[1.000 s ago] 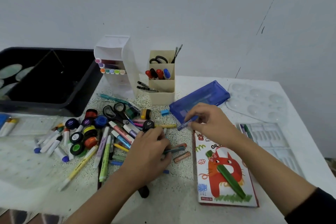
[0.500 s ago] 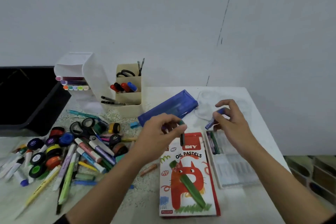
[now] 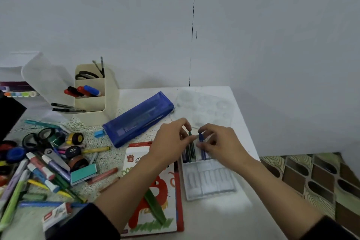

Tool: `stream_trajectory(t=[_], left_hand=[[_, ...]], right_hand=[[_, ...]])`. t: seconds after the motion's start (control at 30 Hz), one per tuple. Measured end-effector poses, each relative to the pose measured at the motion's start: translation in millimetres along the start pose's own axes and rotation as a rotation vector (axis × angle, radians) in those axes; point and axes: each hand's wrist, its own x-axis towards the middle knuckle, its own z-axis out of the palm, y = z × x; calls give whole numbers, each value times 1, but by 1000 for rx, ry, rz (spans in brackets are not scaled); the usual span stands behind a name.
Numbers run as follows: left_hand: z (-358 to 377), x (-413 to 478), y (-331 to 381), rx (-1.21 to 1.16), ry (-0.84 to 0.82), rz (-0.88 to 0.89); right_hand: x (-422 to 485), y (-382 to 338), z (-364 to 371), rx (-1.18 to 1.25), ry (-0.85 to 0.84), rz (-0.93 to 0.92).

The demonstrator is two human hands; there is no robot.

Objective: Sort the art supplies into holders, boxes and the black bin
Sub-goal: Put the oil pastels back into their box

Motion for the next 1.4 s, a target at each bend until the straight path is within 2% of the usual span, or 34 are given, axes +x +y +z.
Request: stream_trajectory(t=[0.13, 0.3, 0.47, 0.57, 0.77, 0.9, 1.07, 1.27, 1.4], left_hand=[[4, -2, -3, 106, -6, 34], [-1, -8, -8, 199, -95, 60], [-2, -12, -3, 224, -123, 47], [-2, -13, -3, 244, -136, 58], [0, -14, -5, 243, -148, 84], [0, -14, -7, 264, -150, 67], [2, -16, -4, 336, -173, 98], [3, -14, -2, 368, -179, 91], [1, -19, -7, 306, -142, 119]], right_hand=[[1, 6, -1, -93, -45, -56], [0, 7, 2, -111, -41, -57], [11, 1, -2, -25, 30, 7], [18, -2, -2, -27, 0, 14], [20, 1, 7, -99, -4, 17], [17, 1, 7, -189, 21, -47], [4, 10, 5, -323, -55, -164], [6, 8, 13, -453, -67, -143], [9, 1, 10, -403, -75, -80]])
